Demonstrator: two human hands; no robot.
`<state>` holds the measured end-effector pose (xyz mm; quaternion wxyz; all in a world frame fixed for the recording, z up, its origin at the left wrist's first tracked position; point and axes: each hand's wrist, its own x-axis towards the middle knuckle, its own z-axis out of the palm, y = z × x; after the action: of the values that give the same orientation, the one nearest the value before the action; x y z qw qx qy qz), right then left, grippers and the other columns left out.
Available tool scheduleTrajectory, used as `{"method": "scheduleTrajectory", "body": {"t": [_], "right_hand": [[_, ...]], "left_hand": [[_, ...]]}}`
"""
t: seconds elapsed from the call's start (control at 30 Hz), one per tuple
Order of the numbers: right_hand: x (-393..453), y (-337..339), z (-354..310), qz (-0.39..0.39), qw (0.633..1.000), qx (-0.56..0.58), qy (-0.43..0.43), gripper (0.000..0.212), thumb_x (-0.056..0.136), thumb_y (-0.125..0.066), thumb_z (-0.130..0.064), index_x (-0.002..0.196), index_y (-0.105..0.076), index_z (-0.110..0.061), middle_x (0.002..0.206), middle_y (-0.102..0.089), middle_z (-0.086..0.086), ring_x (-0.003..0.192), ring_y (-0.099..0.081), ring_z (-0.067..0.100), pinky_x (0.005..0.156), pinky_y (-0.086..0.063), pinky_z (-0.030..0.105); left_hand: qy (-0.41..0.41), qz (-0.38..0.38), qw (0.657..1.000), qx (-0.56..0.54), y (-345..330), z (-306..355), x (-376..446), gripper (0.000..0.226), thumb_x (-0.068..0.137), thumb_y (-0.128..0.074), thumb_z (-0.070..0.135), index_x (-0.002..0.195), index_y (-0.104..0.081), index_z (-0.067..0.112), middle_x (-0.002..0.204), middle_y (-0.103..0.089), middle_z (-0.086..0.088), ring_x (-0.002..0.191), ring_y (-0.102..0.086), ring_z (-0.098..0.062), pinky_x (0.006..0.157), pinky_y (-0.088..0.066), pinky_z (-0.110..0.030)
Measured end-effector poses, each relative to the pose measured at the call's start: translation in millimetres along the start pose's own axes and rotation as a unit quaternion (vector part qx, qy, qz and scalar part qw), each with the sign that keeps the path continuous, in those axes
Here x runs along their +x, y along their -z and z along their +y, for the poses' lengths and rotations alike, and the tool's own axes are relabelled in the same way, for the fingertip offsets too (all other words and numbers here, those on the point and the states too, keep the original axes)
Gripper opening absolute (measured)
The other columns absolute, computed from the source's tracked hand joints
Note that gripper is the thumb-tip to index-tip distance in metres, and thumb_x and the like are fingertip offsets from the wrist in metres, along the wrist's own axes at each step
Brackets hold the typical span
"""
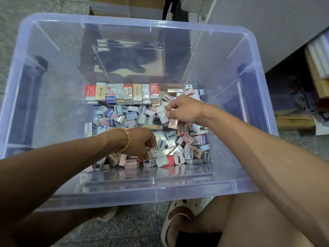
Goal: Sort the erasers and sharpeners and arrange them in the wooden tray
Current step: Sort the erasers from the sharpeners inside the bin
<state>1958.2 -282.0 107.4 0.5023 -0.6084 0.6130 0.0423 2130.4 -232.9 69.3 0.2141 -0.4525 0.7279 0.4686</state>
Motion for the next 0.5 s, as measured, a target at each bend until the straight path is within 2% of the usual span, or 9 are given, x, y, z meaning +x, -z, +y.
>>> {"method": "scheduleTrajectory", "body": {"t": [0.07,0.1,0.2,0.27,0.33,0.37,0.47,0.5], "right_hand": [[0,0,0,0.002,0.999,0.044,-0.009,0.015,0.100,-0.056,-0.008,0.104,-0.066,0.003,0.083,-0.051,-0.010,0.058,-0.049,0.008,0.042,-0.044,0.014],[0,-1,-1,0.002,0.998,0.066,-0.012,0.011,0.099,-0.057,-0.007,0.101,-0.065,-0.001,0.082,-0.051,-0.008,0.058,-0.049,0.009,0.045,-0.046,0.017],[2,-2,-1,-0.004,0.991,0.132,-0.028,0.008,0.099,-0.058,-0.008,0.104,-0.064,-0.005,0.090,-0.054,-0.006,0.065,-0.050,0.010,0.053,-0.050,0.022],[3,-3,-2,-0.007,0.984,0.174,-0.031,0.012,0.100,-0.058,-0.008,0.108,-0.064,-0.001,0.095,-0.056,0.000,0.069,-0.051,0.011,0.052,-0.049,0.021],[4,-3,-4,-0.008,0.976,0.214,-0.029,0.010,0.099,-0.058,-0.006,0.105,-0.064,-0.003,0.101,-0.057,0.002,0.068,-0.056,0.012,0.047,-0.048,0.020],[6,-3,-6,-0.006,0.971,0.237,-0.027,0.011,0.099,-0.057,-0.006,0.106,-0.064,-0.001,0.102,-0.058,0.004,0.066,-0.058,0.014,0.043,-0.046,0.020],[17,0,-12,0.018,0.973,0.229,-0.024,0.018,0.099,-0.059,-0.008,0.112,-0.066,0.003,0.103,-0.064,0.013,0.063,-0.057,0.018,0.043,-0.045,0.022],[20,0,-16,0.025,0.977,0.211,-0.021,0.017,0.098,-0.060,-0.009,0.108,-0.067,0.003,0.104,-0.065,0.012,0.067,-0.057,0.019,0.047,-0.048,0.025]], "left_hand": [[0.011,-0.002,1.000,-0.005,1,1,-2,0.033,0.081,-0.075,0.016,0.111,-0.060,0.016,0.089,-0.057,0.008,0.080,-0.055,-0.010,0.069,-0.049,-0.019],[0.013,-0.003,1.000,-0.011,1,0,-3,0.037,0.081,-0.076,0.018,0.114,-0.059,0.017,0.090,-0.058,0.008,0.082,-0.056,-0.010,0.071,-0.051,-0.021],[0.010,-0.019,0.999,-0.043,3,0,-8,0.045,0.081,-0.076,0.021,0.122,-0.056,0.018,0.089,-0.061,0.005,0.079,-0.061,-0.013,0.074,-0.056,-0.030],[0.008,-0.023,0.995,-0.097,8,3,-13,0.045,0.083,-0.074,0.016,0.125,-0.055,0.018,0.081,-0.062,0.005,0.070,-0.063,-0.010,0.062,-0.055,-0.026],[0.022,-0.020,0.986,-0.164,19,6,-23,0.039,0.086,-0.070,0.008,0.121,-0.055,0.016,0.068,-0.059,0.008,0.057,-0.064,-0.004,0.052,-0.050,-0.019],[0.032,-0.013,0.981,-0.193,24,6,-29,0.037,0.086,-0.069,0.006,0.119,-0.056,0.015,0.065,-0.059,0.008,0.056,-0.065,-0.003,0.052,-0.051,-0.019],[0.062,0.026,0.966,-0.251,36,0,-54,0.034,0.085,-0.071,0.005,0.114,-0.058,0.016,0.066,-0.065,0.003,0.063,-0.071,-0.012,0.065,-0.060,-0.031],[0.075,0.046,0.959,-0.269,37,-3,-64,0.032,0.084,-0.071,0.005,0.111,-0.059,0.016,0.065,-0.065,0.001,0.061,-0.070,-0.013,0.062,-0.059,-0.029]]}}
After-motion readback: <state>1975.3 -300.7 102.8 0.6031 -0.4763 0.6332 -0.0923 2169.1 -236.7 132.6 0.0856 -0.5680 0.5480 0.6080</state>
